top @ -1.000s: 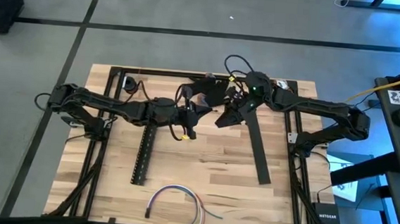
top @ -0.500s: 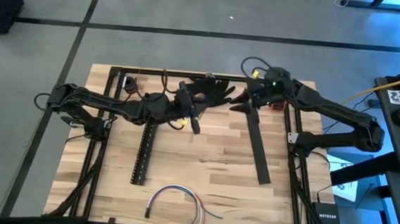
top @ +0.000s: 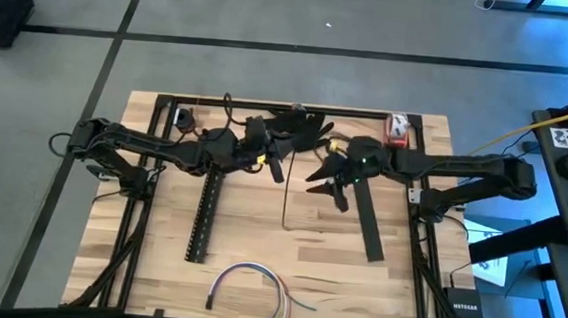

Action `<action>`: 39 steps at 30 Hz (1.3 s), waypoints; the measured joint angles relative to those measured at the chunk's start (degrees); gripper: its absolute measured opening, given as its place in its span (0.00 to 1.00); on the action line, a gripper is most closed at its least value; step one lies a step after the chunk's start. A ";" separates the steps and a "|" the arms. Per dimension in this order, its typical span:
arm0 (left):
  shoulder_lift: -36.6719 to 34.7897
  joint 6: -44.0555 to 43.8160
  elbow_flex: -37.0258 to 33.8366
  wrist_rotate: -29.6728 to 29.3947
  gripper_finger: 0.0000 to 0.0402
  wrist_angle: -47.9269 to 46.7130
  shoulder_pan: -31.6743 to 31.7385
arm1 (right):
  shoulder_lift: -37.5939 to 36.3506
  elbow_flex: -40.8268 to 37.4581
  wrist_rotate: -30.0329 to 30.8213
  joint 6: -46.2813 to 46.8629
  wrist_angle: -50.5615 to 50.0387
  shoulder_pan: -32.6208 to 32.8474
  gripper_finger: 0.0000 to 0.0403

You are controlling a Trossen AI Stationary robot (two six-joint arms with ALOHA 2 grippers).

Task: Ziptie cables
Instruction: Wrap the cable wires together using the black zip tie

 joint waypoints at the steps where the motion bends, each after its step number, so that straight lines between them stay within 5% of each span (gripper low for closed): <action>1: 0.00 -0.33 0.00 0.00 0.00 0.18 0.00 | 0.00 0.00 2.78 -3.34 0.02 0.95 0.33; 13: 0.02 -11.41 0.00 0.00 0.00 1.30 0.22 | 2.13 -0.01 18.47 -46.08 12.29 9.26 0.33; 21: 0.02 -16.52 0.00 0.00 0.00 1.15 0.54 | 6.03 -0.09 28.23 -63.61 19.16 14.73 0.33; 31: 0.02 -17.31 0.00 0.00 0.00 1.26 1.16 | 8.83 -0.07 32.72 -71.14 26.11 18.10 0.33; 36: 0.02 -17.52 0.00 -0.01 0.00 1.28 1.31 | 8.83 -0.07 33.48 -70.18 25.06 18.33 0.33; 39: 0.02 -17.55 0.00 0.00 0.00 1.73 1.38 | 8.83 -0.07 38.91 -66.59 22.14 18.24 0.33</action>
